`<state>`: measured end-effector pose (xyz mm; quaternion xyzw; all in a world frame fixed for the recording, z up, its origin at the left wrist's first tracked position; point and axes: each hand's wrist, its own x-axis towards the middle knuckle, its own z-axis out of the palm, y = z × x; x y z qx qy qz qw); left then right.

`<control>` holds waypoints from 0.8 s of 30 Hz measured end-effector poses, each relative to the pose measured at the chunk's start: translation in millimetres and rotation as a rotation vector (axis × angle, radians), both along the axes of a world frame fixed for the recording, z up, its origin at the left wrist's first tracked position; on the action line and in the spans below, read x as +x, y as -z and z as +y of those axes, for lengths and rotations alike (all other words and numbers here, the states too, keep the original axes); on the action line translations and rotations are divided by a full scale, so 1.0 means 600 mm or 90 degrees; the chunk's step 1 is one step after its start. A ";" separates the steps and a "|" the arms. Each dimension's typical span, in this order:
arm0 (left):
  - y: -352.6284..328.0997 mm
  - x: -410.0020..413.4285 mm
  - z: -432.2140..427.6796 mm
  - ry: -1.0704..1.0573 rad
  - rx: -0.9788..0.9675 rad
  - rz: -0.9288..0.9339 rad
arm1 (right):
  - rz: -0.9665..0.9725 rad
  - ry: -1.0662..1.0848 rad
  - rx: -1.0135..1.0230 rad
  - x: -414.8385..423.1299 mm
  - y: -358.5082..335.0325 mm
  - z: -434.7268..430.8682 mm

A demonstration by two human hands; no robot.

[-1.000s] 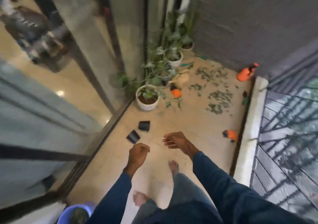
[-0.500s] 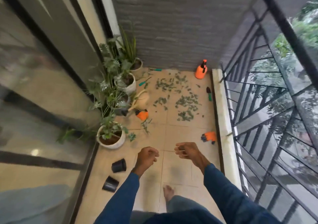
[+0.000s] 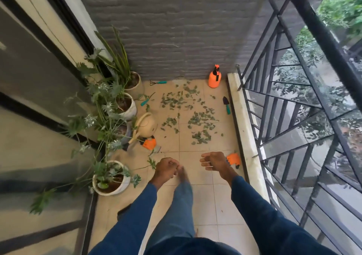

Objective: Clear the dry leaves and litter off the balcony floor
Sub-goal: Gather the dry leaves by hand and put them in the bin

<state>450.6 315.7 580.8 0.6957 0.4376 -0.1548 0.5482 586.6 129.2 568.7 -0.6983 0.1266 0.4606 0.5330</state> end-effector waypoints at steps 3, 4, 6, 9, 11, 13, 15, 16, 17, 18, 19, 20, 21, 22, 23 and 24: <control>0.047 0.106 0.034 0.042 0.002 0.012 | 0.030 0.041 0.034 0.084 0.041 0.019; 0.064 0.136 0.042 0.053 0.009 0.018 | 0.042 0.045 0.023 0.109 0.051 0.025; 0.116 0.209 0.065 0.078 0.015 0.050 | 0.087 0.087 -0.002 0.171 0.094 0.046; 0.185 0.298 0.092 0.119 0.026 0.096 | 0.107 0.131 -0.043 0.245 0.157 0.073; 0.227 0.352 0.105 0.155 0.030 0.114 | 0.100 0.113 -0.069 0.291 0.194 0.089; 0.266 0.400 0.115 0.193 0.018 0.133 | 0.086 0.104 -0.091 0.328 0.239 0.100; 0.297 0.445 0.125 0.235 0.022 0.138 | 0.089 0.107 -0.111 0.361 0.298 0.108; 0.313 0.468 0.129 0.256 0.028 0.137 | 0.078 0.090 -0.134 0.378 0.327 0.112; 0.337 0.491 0.134 0.275 0.034 0.135 | 0.064 0.056 -0.160 0.394 0.374 0.114; 0.360 0.512 0.137 0.291 0.051 0.133 | 0.039 0.010 -0.187 0.408 0.418 0.113; 0.384 0.528 0.142 0.302 0.075 0.133 | 0.015 -0.046 -0.216 0.417 0.456 0.113; 0.424 0.544 0.146 0.309 0.093 0.143 | 0.007 -0.098 -0.253 0.424 0.506 0.113; 0.458 0.557 0.147 0.310 0.105 0.152 | -0.001 -0.141 -0.294 0.431 0.559 0.106; 0.505 0.571 0.146 0.308 0.111 0.164 | -0.004 -0.179 -0.329 0.441 0.620 0.099; 0.544 0.581 0.145 0.310 0.116 0.175 | -0.013 -0.193 -0.360 0.449 0.672 0.094; 0.579 0.588 0.141 0.312 0.120 0.187 | -0.011 -0.195 -0.385 0.456 0.710 0.094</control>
